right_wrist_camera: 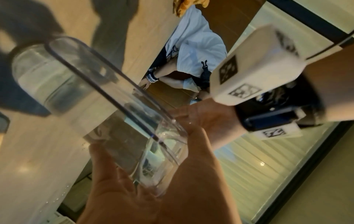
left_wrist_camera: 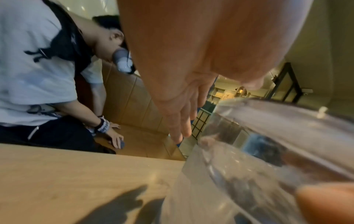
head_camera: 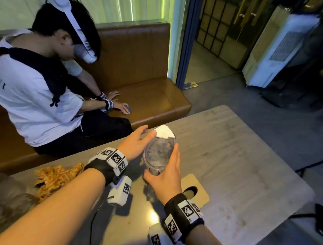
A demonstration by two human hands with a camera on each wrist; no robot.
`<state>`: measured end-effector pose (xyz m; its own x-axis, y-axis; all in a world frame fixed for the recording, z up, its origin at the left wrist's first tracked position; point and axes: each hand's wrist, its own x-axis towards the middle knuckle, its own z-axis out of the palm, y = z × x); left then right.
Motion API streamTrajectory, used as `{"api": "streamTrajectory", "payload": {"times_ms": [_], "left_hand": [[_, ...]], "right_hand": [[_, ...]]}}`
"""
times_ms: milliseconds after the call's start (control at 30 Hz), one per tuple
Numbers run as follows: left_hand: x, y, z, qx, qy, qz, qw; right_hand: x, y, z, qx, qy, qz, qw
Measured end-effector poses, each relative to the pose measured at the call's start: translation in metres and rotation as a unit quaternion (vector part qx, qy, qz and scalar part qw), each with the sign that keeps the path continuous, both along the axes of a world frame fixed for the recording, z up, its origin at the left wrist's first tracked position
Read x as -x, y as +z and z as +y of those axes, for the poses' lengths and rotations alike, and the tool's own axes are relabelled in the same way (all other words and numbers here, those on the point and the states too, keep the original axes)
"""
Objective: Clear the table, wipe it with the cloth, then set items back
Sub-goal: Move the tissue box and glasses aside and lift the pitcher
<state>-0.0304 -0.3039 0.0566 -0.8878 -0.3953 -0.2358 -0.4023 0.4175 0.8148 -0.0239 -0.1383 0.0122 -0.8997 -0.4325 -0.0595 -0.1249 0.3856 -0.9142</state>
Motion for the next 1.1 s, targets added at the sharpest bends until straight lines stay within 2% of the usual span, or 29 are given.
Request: {"api": "streamTrajectory", "payload": {"times_ms": [100,200,367,433,567,700,767,900,1000,1100], "left_hand": [[0.014,-0.009,0.007,-0.031,-0.035,0.011,0.999],[0.014,-0.009,0.006,-0.052,-0.005,0.03,0.998],[0.002,-0.017,-0.007,-0.03,0.044,0.021,0.998],[-0.001,-0.021,-0.007,-0.059,0.047,0.025,0.997],[-0.003,-0.02,0.003,-0.103,0.046,0.037,0.993],[-0.01,-0.016,0.004,-0.067,0.063,0.037,0.995],[-0.023,-0.013,0.006,-0.058,0.072,0.039,0.995],[-0.063,0.002,0.013,-0.104,0.107,0.066,0.987],[-0.1,0.028,0.018,-0.12,0.138,0.095,0.979],[-0.149,0.058,0.023,-0.128,0.129,0.127,0.975]], "right_hand": [[0.001,-0.005,-0.002,0.013,-0.003,-0.023,1.0],[0.008,-0.006,0.0,0.013,0.008,-0.031,0.999],[0.027,0.006,0.01,0.064,0.094,-0.061,0.992],[0.021,0.012,0.009,0.026,0.076,-0.046,0.996],[0.006,0.013,-0.006,-0.093,0.043,0.058,0.993],[0.016,0.009,-0.005,-0.067,0.036,0.055,0.996],[0.019,0.014,0.002,-0.034,0.057,0.042,0.997],[0.015,0.031,0.011,0.001,0.125,0.059,0.99],[0.004,0.055,0.015,0.019,0.178,0.068,0.981],[-0.015,0.085,0.02,0.041,0.228,0.094,0.968]]}}
